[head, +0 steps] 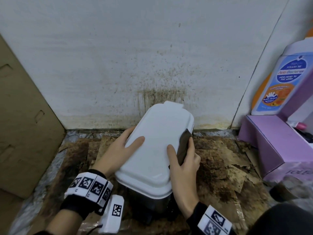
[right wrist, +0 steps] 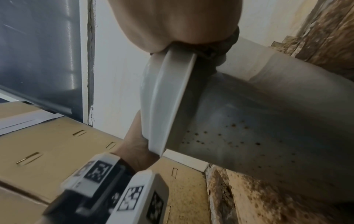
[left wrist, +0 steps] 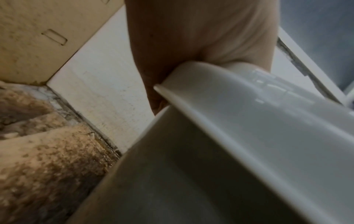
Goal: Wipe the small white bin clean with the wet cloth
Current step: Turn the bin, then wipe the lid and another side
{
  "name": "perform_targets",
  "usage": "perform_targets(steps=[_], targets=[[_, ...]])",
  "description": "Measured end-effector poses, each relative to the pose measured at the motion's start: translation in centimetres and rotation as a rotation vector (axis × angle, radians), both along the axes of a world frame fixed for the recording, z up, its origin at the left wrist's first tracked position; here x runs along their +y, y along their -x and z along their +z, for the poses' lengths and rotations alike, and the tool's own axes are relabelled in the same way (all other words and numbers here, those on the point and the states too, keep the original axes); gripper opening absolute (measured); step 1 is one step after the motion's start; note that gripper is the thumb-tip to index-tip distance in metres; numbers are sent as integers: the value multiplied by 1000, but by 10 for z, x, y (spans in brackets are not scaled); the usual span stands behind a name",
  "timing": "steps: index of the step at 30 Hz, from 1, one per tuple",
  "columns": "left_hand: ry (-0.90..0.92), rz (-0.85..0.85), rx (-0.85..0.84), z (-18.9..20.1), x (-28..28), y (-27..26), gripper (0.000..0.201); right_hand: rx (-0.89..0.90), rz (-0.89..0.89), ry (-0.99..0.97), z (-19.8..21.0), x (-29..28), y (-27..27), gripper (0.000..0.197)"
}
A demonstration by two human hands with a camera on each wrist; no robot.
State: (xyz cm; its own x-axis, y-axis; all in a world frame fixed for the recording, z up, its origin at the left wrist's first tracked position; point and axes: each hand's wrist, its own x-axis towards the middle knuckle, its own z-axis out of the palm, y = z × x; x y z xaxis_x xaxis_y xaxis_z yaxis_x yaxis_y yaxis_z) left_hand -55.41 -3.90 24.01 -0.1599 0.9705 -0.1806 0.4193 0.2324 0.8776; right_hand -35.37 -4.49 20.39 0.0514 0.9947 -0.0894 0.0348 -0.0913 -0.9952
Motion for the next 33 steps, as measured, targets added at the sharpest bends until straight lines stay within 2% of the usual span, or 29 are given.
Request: perform_targets(steps=[3,6,9,11,13,16,21,27,29,33], targets=[[-19,48,95,-1,-4,-3,58,-15,-2,-1,5,13,-3,78],[-32,188,315,-7,-14,-4,72,-25,-4,0,10,41,-11,77],[-27,347,430,-8,-30,-12,60,-60,5,-11,16,74,-16,75],[12,371,430,-8,-42,-22,63,-83,24,-16,17,94,-20,74],[60,372,395,-9,-54,-29,75,-118,57,-34,16,112,-24,76],[114,400,246,-3,-65,-39,89,-105,129,-63,14,133,-32,80],[111,411,114,0,-68,-42,74,-138,211,-100,17,146,-40,67],[-21,387,82,-7,-62,-34,47,-144,182,-130,16,140,-46,67],[-81,378,114,-13,-59,-26,47,-140,139,-146,15,135,-48,65],[-123,306,145,-18,-48,-4,60,-146,4,-171,7,116,-57,67]])
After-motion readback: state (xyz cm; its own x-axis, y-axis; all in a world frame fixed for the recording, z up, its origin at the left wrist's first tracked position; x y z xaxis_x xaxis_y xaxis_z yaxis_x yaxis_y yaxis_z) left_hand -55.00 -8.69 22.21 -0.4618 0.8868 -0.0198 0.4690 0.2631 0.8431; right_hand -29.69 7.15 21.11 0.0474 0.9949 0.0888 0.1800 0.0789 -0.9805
